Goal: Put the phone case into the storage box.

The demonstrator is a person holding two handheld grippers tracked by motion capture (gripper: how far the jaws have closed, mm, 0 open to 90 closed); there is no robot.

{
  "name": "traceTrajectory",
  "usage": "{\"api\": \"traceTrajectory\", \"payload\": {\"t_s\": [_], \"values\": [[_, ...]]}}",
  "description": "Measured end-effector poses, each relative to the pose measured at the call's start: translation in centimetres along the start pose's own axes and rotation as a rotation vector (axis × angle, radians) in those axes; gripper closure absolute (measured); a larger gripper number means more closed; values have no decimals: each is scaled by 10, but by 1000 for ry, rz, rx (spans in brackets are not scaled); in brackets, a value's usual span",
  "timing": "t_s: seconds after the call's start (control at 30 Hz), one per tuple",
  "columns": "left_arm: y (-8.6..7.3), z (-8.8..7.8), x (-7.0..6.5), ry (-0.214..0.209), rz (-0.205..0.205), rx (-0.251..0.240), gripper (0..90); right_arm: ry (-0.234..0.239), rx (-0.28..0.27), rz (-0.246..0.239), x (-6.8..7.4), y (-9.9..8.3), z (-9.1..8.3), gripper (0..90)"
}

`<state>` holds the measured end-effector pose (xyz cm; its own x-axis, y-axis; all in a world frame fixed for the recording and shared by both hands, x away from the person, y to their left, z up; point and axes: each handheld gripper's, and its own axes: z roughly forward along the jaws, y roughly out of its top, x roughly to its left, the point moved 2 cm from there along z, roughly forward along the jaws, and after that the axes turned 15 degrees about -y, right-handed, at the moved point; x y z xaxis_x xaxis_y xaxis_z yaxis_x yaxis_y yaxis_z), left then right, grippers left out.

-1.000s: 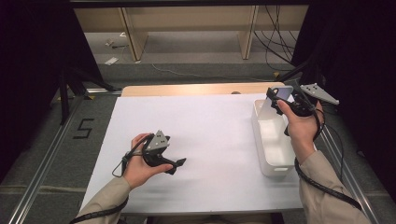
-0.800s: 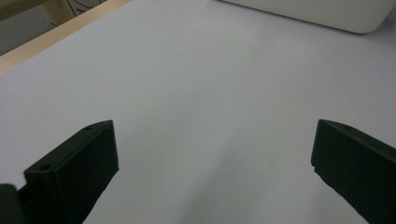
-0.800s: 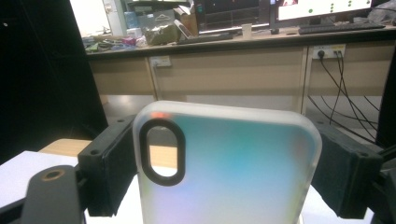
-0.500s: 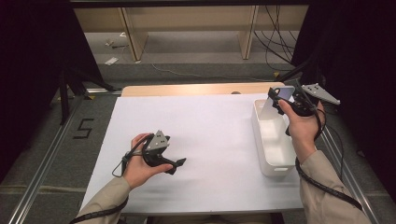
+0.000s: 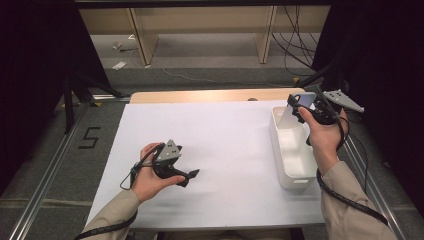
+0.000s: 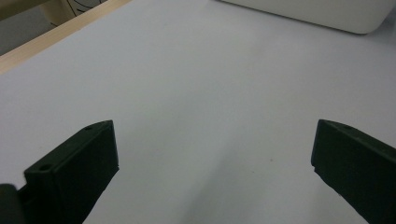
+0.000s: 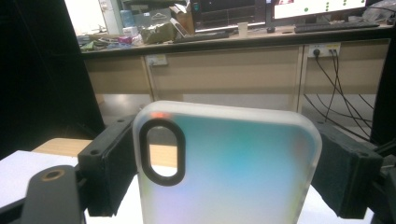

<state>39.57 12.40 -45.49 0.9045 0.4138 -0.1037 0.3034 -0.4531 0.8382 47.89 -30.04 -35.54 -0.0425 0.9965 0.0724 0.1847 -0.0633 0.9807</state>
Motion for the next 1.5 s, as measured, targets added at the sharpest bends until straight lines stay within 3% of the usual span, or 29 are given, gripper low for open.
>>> {"api": "traceTrajectory", "payload": {"t_s": [1.5], "values": [[0,0,0,4,3,-10,2,-10,12,-15,0,-6,5,182]]}}
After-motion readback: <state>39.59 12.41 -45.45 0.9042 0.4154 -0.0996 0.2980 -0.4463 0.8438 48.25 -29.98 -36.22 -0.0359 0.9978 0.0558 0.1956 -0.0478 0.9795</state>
